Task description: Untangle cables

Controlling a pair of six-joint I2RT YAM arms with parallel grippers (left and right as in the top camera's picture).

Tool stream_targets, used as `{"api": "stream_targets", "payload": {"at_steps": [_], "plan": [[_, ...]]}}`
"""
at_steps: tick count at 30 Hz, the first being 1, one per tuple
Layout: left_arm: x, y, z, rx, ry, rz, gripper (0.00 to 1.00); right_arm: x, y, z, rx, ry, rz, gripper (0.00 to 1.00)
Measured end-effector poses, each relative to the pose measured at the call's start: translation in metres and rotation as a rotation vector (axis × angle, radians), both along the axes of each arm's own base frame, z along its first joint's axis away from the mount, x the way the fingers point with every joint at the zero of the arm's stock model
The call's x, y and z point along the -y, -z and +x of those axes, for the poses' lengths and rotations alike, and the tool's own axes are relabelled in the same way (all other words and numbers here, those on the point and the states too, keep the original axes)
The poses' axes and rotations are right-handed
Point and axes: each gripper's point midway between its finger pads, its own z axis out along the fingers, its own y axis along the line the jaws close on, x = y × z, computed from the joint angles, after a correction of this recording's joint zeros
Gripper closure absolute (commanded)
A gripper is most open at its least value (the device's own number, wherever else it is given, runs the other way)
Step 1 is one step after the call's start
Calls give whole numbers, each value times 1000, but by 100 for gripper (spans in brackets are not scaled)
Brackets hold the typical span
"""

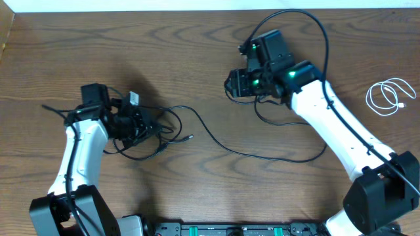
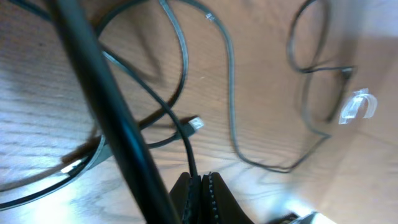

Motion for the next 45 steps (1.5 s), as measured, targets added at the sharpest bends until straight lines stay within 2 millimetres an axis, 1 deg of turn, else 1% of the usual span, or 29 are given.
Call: {"api": "stream_targets", "payload": {"at_steps": [4,8,9,11,15,17,20,24,27,31,33,35,38,41,43,45], "plan": [[7,4,0,4,39,46,92,-14,0,-2,31,-24,-8,45],[7,5,2,15,46,64,92,-37,12,-12,15,-93,-1,46],[6,5,4,22,43,70,92,-46,18,-18,1,-129,0,47],[5,5,9,35,31,75,92,-57,29,-27,-23,-171,-3,48],[1,1,24,78,-14,80,92,-80,61,-48,-89,-257,-28,48],[-4,2,31,79,-66,97,92,-91,79,-59,-121,-312,-40,48],[-16,6,37,54,-152,145,92,-104,100,-76,-162,-388,-52,48],[-30,10,40,31,-233,203,92,-119,119,-93,-189,-460,-54,50],[-35,11,42,28,-264,226,92,-130,135,-107,-208,-508,-63,53],[-41,13,42,24,-277,255,92,-144,154,-129,-240,-567,-73,53],[-44,15,41,18,-284,274,92,-150,159,-142,-266,-597,-66,53],[-48,16,40,15,-291,296,92,-157,157,-154,-279,-631,-46,53],[-51,17,40,13,-298,315,92,-174,151,-178,-294,-701,5,52],[-54,18,40,11,-304,331,92,-182,148,-194,-309,-744,27,52],[-56,18,39,8,-308,345,92,-185,146,-199,-316,-758,37,53],[-59,19,38,3,-314,362,92,-183,145,-195,-314,-749,42,55]]}}
